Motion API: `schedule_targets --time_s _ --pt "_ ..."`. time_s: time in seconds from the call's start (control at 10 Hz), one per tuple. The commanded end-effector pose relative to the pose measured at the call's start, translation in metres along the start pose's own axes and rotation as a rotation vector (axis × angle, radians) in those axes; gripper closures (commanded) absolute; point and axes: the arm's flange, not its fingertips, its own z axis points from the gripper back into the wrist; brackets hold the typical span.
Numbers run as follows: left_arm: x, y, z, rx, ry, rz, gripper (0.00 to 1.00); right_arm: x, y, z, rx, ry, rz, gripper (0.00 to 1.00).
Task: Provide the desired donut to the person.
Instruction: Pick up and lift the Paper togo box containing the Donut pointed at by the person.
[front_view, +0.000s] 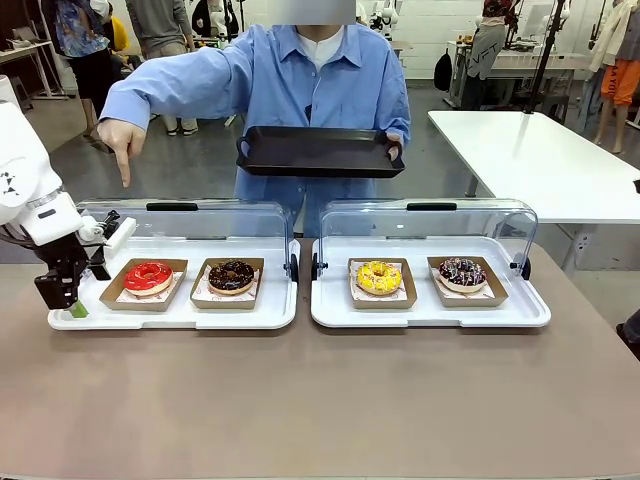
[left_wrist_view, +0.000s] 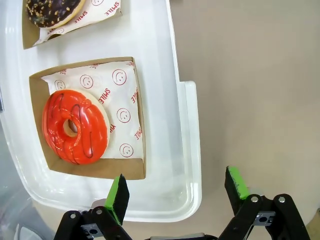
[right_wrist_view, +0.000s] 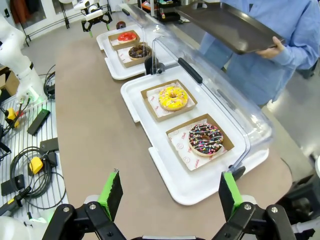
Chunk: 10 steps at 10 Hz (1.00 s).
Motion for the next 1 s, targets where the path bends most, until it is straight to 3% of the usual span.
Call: schedule_targets --time_s 0.0,0.9 --pt "0.001 -0.001 0.000 -0.003 0.004 -0.004 0.00 -0.001 -0.001 -0.001 0.004 -0.015 0.001 0.00" --pt "0.006 0.008 -0.026 -0.015 0.033 -0.053 0.00 -0.001 -0.001 -0.001 0.004 -0.015 0.001 0.00"
